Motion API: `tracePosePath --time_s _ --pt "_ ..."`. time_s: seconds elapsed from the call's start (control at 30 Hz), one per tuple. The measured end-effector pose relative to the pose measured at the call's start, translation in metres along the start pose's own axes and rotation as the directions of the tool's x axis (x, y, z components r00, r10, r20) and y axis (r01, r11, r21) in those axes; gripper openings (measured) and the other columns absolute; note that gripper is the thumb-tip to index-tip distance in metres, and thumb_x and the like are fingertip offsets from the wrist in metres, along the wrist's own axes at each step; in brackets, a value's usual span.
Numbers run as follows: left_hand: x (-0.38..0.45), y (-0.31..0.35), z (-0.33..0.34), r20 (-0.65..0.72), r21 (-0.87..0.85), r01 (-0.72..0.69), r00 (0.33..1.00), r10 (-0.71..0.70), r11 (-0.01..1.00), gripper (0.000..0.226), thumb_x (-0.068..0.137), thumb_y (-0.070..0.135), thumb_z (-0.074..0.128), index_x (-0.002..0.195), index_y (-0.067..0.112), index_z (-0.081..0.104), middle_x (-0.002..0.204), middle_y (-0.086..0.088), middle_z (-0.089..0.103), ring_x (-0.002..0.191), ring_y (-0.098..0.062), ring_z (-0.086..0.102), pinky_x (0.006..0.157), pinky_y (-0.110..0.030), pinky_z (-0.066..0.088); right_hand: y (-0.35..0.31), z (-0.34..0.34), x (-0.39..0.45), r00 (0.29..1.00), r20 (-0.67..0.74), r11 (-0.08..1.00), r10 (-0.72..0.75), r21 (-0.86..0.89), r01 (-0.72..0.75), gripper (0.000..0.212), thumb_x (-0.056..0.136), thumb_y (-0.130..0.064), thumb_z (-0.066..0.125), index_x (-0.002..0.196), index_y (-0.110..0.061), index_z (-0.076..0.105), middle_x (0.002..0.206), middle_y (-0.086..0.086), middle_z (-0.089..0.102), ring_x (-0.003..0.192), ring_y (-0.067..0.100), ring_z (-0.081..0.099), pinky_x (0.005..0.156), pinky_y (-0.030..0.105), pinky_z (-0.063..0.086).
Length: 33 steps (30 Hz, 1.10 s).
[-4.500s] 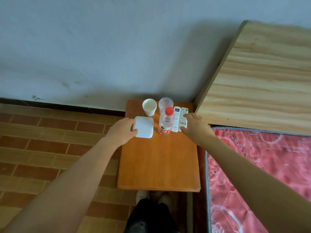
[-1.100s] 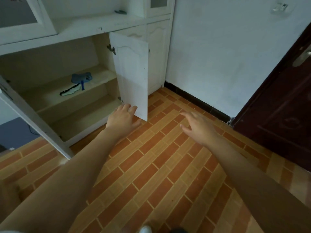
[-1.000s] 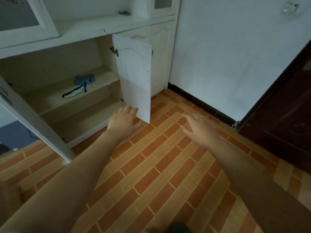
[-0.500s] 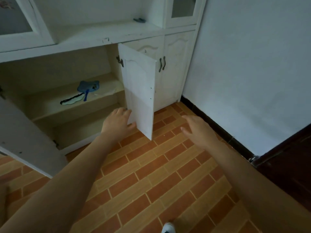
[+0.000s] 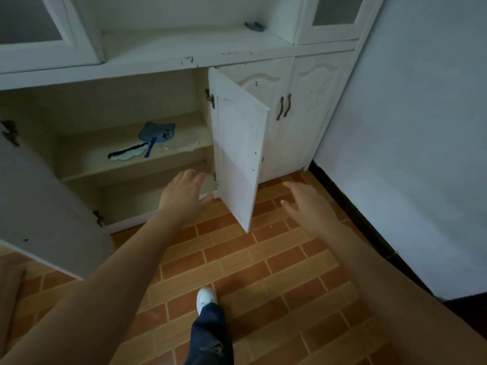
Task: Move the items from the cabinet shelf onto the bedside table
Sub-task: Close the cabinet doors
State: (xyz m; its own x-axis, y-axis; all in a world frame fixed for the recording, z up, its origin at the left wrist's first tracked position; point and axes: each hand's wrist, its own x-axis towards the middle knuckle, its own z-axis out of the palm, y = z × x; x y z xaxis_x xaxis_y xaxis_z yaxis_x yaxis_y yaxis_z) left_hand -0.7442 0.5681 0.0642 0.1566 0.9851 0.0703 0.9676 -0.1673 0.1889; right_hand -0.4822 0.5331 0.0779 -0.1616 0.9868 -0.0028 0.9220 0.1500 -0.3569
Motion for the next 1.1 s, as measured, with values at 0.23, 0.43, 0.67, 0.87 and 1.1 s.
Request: tracePosePath --time_s 0.23,0.43,0.67,0.87,1.1 --pt "0.093 -0.064 0.002 -0.011 0.029 0.073 0.997 -0.073 0.997 0.057 0.089 0.043 0.048 0.138 0.015 0.037 0.138 -0.008 0.041 0.127 -0.024 0.04 0.102 -0.038 0.038 -0.024 0.02 0.118 0.999 0.008 0.997 -0.048 0.062 0.048 0.043 0.094 -0.03 0.045 0.134 -0.014 0.039 0.132 0.005 0.049 0.123 0.024 0.044 0.098 0.039 0.042" --pt "0.17 -0.117 0.001 -0.011 0.035 0.086 0.996 -0.086 0.996 0.056 0.09 0.046 0.046 0.137 0.016 0.036 0.138 -0.007 0.042 0.128 -0.022 0.039 0.099 -0.036 0.041 -0.053 0.039 0.219 0.995 0.035 0.996 -0.088 0.023 0.087 0.048 0.096 -0.03 0.043 0.14 -0.015 0.032 0.142 0.004 0.043 0.129 0.02 0.039 0.105 0.034 0.034" --pt "0.216 -0.158 0.017 -0.001 0.04 0.148 0.989 -0.148 0.988 0.058 0.09 0.048 0.044 0.138 0.018 0.035 0.141 -0.007 0.039 0.131 -0.022 0.036 0.099 -0.04 0.042 -0.063 0.071 0.288 0.991 0.034 0.991 -0.132 0.036 0.13 0.048 0.095 -0.028 0.045 0.139 -0.012 0.034 0.141 0.004 0.043 0.13 0.02 0.038 0.106 0.032 0.031" --pt "0.228 -0.174 0.078 -0.028 0.039 0.186 0.982 -0.185 0.982 0.056 0.091 0.046 0.045 0.138 0.017 0.034 0.14 -0.008 0.04 0.13 -0.023 0.037 0.102 -0.037 0.038 -0.042 0.131 0.321 0.976 0.022 0.976 -0.217 0.038 0.216 0.047 0.095 -0.027 0.045 0.138 -0.011 0.036 0.14 0.005 0.044 0.13 0.02 0.037 0.104 0.027 0.031" --pt "0.232 -0.192 0.232 -0.06 0.037 0.233 0.971 -0.231 0.972 0.057 0.09 0.045 0.044 0.139 0.018 0.032 0.135 -0.007 0.042 0.124 -0.023 0.041 0.097 -0.036 0.042 0.023 0.269 0.342 0.947 0.026 0.947 -0.32 0.018 0.32 0.047 0.096 -0.026 0.043 0.139 -0.01 0.034 0.14 0.007 0.043 0.13 0.02 0.037 0.103 0.027 0.031"
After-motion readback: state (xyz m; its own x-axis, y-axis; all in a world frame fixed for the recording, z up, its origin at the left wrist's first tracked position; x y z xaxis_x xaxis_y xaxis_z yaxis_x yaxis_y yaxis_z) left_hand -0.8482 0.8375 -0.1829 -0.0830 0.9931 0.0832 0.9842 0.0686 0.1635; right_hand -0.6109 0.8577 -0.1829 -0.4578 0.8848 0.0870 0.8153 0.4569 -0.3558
